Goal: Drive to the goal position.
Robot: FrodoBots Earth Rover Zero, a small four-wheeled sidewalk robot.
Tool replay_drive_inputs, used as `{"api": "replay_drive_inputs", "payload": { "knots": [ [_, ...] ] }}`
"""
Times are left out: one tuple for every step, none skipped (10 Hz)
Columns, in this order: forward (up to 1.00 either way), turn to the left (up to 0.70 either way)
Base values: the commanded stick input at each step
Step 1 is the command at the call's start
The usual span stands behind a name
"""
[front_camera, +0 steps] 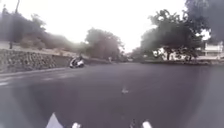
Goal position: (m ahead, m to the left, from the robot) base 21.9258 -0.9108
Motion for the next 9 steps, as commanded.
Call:
{"api": "replay_drive_inputs", "payload": {
  "knots": [
    [0.70,0.00],
    [0.70,0.00],
    [0.70,0.00],
    [0.70,0.00],
    [0.70,0.00],
    [0.70,0.00],
    [0.70,0.00],
    [0.70,0.00],
    [0.70,0.00]
  ]
}}
